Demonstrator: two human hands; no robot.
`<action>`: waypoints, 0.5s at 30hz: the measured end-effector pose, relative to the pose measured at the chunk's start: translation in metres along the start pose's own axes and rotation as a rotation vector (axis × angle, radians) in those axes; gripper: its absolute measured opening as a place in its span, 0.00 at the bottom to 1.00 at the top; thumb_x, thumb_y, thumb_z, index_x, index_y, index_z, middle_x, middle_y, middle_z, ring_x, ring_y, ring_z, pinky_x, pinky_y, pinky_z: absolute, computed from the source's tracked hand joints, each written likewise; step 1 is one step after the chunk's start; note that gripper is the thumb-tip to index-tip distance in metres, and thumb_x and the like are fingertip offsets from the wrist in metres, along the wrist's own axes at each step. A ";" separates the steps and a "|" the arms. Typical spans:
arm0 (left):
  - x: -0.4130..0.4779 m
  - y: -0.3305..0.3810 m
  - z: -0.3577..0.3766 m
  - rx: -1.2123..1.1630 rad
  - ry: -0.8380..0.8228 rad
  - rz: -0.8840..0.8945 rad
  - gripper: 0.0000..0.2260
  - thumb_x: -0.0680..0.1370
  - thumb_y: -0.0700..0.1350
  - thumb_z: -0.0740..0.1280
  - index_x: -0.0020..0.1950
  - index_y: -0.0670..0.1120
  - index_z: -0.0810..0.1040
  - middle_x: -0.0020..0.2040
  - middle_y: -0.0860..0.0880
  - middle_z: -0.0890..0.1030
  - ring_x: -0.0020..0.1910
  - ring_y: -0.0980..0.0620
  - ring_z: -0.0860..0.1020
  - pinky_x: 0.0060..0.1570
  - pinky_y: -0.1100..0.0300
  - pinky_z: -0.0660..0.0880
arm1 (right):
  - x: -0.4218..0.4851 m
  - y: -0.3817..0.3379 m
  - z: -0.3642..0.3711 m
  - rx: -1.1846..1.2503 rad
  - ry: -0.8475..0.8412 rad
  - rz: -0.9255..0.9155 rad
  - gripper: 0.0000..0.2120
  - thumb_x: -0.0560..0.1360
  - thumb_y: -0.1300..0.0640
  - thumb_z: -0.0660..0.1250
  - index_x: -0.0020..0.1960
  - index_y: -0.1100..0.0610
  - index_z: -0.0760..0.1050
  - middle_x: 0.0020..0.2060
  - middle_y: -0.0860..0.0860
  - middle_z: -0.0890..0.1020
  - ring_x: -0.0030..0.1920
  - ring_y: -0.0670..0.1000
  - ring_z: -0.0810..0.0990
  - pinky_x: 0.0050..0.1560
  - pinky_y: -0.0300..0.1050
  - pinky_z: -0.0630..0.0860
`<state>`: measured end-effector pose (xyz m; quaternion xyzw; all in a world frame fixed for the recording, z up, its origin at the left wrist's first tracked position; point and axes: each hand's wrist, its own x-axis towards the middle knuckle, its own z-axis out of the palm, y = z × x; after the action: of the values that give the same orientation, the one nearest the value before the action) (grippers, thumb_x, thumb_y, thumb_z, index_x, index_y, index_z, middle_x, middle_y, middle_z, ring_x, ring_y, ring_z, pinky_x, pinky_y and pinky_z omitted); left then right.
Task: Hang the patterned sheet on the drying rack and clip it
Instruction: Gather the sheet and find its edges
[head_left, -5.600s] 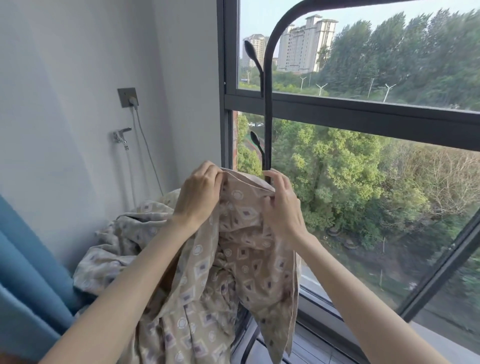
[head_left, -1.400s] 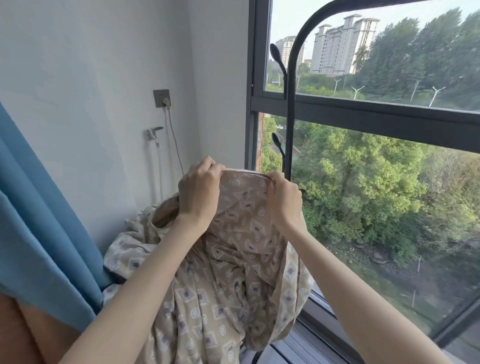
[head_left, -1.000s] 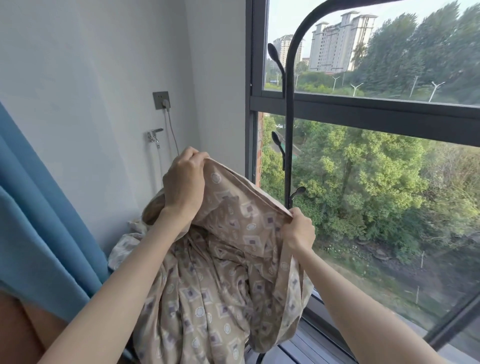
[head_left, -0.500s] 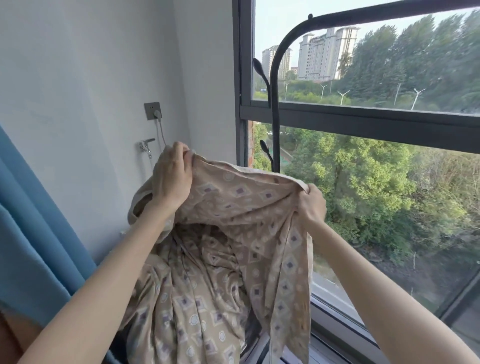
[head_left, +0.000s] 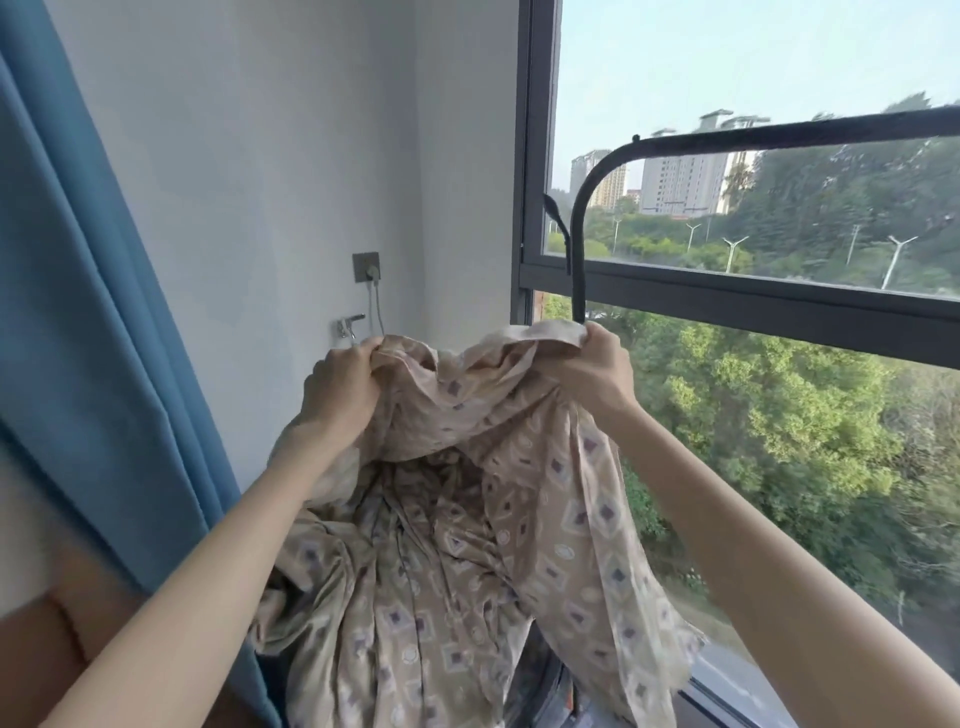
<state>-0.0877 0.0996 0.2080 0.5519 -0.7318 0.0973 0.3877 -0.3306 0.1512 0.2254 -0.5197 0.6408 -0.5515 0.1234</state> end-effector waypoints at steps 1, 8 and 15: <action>-0.002 -0.002 -0.004 -0.047 0.032 -0.025 0.16 0.78 0.37 0.57 0.64 0.45 0.74 0.51 0.36 0.80 0.48 0.34 0.77 0.44 0.48 0.72 | -0.006 -0.005 -0.002 -0.019 -0.056 -0.010 0.17 0.62 0.56 0.78 0.44 0.55 0.72 0.33 0.44 0.75 0.33 0.43 0.73 0.29 0.39 0.68; -0.012 -0.021 -0.035 -0.335 0.236 -0.101 0.10 0.78 0.40 0.58 0.55 0.42 0.77 0.47 0.38 0.81 0.47 0.36 0.78 0.43 0.51 0.72 | -0.035 -0.034 0.007 -0.021 0.110 -0.080 0.06 0.69 0.64 0.68 0.46 0.59 0.78 0.37 0.50 0.80 0.41 0.54 0.81 0.38 0.47 0.78; -0.014 -0.024 -0.098 -0.528 0.303 -0.055 0.10 0.78 0.38 0.57 0.53 0.40 0.77 0.44 0.44 0.81 0.41 0.43 0.76 0.38 0.62 0.63 | -0.065 -0.098 0.006 0.085 0.338 -0.151 0.05 0.68 0.62 0.70 0.44 0.58 0.76 0.37 0.49 0.81 0.39 0.53 0.80 0.44 0.56 0.79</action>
<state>-0.0202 0.1565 0.2582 0.4309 -0.6504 -0.0258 0.6250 -0.2462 0.2142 0.2781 -0.4606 0.5876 -0.6653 -0.0060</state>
